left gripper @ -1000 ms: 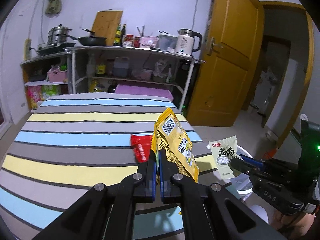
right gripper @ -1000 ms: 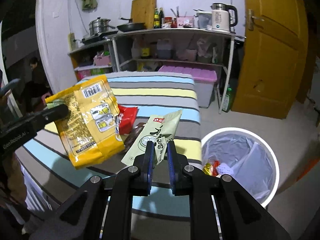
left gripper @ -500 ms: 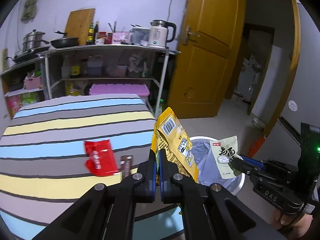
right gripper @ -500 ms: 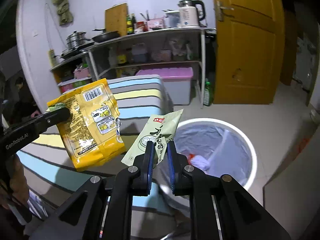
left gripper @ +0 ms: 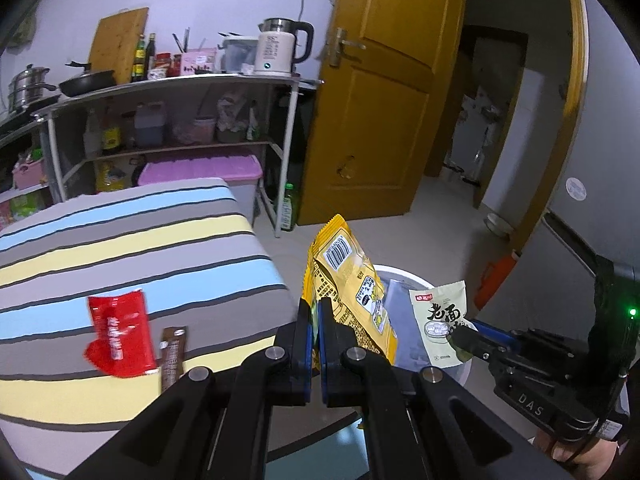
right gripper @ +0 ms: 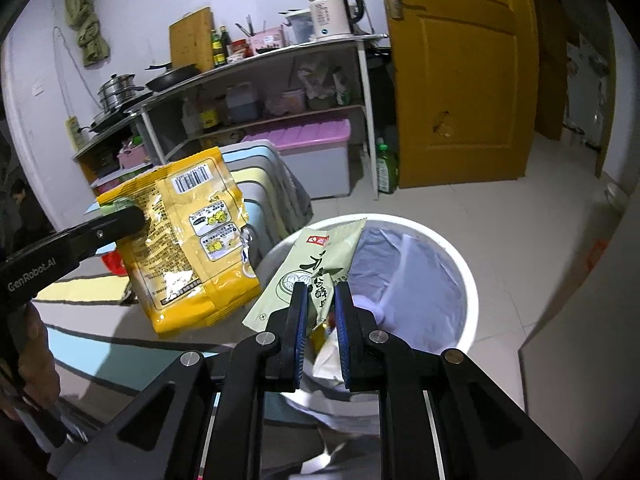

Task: Collect trash
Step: 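Carry the yellow packet and green packet over the bin and release both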

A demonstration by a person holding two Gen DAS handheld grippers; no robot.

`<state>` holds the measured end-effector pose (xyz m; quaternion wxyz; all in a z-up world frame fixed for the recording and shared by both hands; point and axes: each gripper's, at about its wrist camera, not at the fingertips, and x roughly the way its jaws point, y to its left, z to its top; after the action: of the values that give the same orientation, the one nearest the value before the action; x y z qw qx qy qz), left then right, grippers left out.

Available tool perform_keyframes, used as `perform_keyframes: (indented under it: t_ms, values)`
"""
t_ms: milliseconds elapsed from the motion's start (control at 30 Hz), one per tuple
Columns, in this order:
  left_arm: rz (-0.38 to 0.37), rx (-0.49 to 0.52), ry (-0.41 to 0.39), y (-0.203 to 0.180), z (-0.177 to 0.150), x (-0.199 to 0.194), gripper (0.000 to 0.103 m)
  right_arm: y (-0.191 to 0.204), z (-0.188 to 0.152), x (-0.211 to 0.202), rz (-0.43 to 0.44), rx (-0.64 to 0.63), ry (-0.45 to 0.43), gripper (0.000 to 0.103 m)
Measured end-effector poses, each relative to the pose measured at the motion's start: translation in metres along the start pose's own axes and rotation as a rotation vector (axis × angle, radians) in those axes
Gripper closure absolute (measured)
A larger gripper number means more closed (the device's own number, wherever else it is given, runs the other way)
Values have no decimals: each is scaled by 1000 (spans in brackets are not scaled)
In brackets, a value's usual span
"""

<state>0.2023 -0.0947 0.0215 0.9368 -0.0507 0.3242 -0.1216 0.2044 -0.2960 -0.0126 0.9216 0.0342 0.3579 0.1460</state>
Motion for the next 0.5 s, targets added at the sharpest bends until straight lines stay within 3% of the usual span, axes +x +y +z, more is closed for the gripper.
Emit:
perform_keyframes:
  t_ms: [333, 367, 433, 467, 500]
  values:
    - [-46, 14, 64, -15, -1, 43, 100, -24, -3, 21, -37, 57, 48, 87]
    - [-52, 10, 74, -15, -3, 46, 99, -26, -3, 23, -41, 60, 53, 85]
    - [-65, 0, 91, -12, -4, 52, 96, -30, -5, 25, -44, 66, 52, 71]
    - [-70, -5, 94, -11, -5, 55, 92, -31, -5, 25, -42, 71, 50, 61]
    - [-74, -9, 94, -10, -5, 55, 86, -32, -5, 25, -40, 74, 48, 59]
